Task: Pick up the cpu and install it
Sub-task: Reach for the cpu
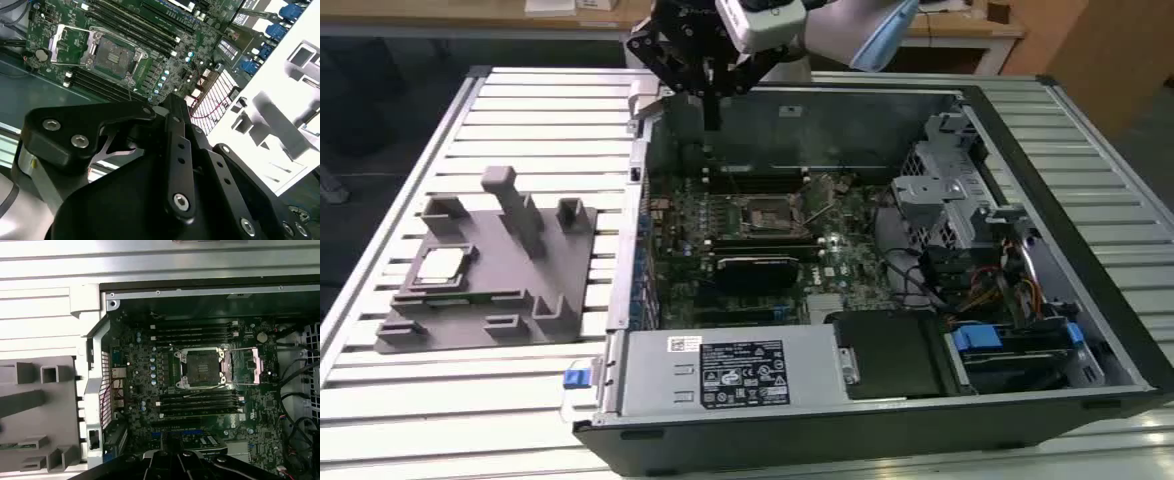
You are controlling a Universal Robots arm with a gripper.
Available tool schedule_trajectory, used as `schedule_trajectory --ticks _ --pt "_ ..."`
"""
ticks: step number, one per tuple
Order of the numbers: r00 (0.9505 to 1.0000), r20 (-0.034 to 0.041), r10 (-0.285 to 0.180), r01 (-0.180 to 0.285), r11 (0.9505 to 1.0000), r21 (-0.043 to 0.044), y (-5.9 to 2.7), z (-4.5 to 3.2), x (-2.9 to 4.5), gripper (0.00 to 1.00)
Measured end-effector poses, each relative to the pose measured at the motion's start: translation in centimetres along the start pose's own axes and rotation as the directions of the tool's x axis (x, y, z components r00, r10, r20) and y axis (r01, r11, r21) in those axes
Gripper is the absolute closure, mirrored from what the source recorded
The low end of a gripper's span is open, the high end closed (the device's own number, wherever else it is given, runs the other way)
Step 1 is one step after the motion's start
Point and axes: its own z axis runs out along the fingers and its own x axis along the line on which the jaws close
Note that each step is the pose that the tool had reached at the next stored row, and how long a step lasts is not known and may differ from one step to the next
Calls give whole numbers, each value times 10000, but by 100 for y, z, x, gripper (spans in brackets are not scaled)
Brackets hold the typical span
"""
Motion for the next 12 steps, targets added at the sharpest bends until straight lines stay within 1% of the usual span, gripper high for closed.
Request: schedule_trajectory --ticks 4,12 --pt "10000 0 1 -1 10000 1 0 0 3 89" --pt "10000 0 0 0 10000 1 -4 -2 48 89"
